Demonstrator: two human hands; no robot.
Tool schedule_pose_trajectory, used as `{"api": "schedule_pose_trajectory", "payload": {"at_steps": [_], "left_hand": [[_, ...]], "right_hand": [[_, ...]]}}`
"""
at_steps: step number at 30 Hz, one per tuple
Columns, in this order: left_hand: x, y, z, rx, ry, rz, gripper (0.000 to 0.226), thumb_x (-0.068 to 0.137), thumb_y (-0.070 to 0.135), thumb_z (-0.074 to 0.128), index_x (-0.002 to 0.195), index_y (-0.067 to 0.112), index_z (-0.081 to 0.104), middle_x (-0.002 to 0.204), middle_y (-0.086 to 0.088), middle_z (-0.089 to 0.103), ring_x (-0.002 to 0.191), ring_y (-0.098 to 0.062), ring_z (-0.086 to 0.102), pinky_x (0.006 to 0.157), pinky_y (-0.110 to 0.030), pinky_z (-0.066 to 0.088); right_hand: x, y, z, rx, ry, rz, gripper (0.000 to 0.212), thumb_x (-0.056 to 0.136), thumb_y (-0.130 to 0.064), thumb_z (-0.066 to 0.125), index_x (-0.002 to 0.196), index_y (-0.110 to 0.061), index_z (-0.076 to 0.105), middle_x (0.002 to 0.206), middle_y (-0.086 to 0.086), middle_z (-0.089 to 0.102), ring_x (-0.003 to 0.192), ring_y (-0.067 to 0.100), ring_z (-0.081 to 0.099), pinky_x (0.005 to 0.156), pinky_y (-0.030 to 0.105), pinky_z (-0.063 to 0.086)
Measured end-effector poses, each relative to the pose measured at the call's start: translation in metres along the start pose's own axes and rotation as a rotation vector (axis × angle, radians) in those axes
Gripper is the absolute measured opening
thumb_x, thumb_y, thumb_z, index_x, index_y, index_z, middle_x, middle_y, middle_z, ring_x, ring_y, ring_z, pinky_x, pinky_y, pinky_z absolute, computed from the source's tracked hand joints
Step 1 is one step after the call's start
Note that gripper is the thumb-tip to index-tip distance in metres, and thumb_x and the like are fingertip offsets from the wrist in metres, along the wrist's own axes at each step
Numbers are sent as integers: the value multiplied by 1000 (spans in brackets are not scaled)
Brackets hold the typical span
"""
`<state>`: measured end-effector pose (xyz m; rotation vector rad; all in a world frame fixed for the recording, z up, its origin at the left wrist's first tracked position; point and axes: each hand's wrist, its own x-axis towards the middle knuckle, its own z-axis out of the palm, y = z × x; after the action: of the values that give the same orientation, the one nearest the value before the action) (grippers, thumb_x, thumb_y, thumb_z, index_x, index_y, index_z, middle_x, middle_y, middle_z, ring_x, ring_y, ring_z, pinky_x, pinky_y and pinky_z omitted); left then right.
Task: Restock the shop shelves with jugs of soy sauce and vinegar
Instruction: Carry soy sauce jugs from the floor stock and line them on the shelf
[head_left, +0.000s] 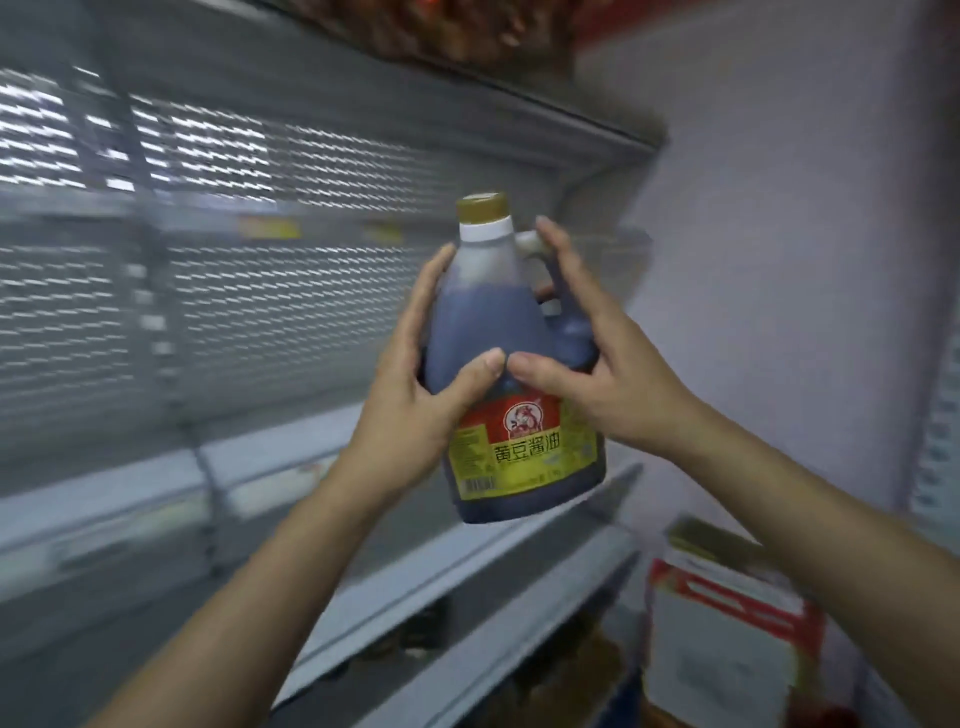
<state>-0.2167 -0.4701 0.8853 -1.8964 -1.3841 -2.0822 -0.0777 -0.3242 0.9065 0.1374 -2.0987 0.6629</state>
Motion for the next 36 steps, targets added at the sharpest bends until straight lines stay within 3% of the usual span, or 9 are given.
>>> {"api": "schedule_pose_trajectory", "payload": {"at_steps": [2, 7, 14, 19, 22, 25, 36], "left_hand": [[-16, 40, -60, 48, 100, 17, 74, 93, 10, 72, 153, 36, 36, 154, 0, 50, 135, -25, 57, 103, -49, 54], [-77, 118, -194, 160, 284, -11, 69, 86, 10, 76, 143, 39, 50, 130, -2, 68, 112, -23, 71, 83, -39, 63], [-187, 219, -397, 374, 441, -141, 66, 87, 7, 76, 140, 40, 54, 124, 10, 69, 108, -22, 73, 79, -37, 63], [-240, 266, -500, 499, 528, -198, 62, 90, 5, 74, 139, 40, 56, 129, 11, 67, 111, -20, 71, 83, -41, 63], [-261, 279, -545, 519, 591, -218, 62, 90, 8, 74, 138, 42, 57, 129, 8, 68, 112, -22, 71, 85, -46, 63], [-277, 282, -579, 532, 644, -224, 61, 89, 8, 75, 136, 44, 59, 125, 7, 70, 108, -21, 72, 81, -42, 63], [-271, 247, -658, 531, 689, -256, 59, 89, 9, 75, 135, 42, 60, 126, 0, 68, 106, -22, 73, 80, -42, 63]], "right_hand": [[32, -40, 49, 97, -50, -86, 93, 93, -27, 76, 163, -40, 16, 161, -6, 37, 137, 23, 52, 109, 55, 48], [74, -130, 182, 399, -176, -160, 84, 94, -27, 73, 159, -48, 23, 159, -19, 37, 141, 12, 48, 105, 50, 53], [102, -267, 399, 711, -322, -192, 76, 91, -29, 69, 151, -57, 31, 138, -8, 55, 123, 13, 64, 92, 41, 61], [119, -337, 510, 855, -441, -189, 76, 95, -26, 67, 152, -57, 29, 142, -1, 49, 124, 20, 64, 94, 48, 60], [128, -361, 556, 854, -520, -199, 86, 92, -21, 74, 153, -60, 25, 145, -6, 46, 126, 18, 63, 95, 47, 60], [136, -373, 596, 861, -564, -197, 96, 88, -17, 80, 153, -61, 24, 150, -8, 42, 128, 18, 62, 97, 46, 59], [177, -360, 686, 951, -526, -197, 93, 89, -13, 80, 153, -58, 29, 148, -2, 47, 129, 20, 60, 97, 49, 58]]}}
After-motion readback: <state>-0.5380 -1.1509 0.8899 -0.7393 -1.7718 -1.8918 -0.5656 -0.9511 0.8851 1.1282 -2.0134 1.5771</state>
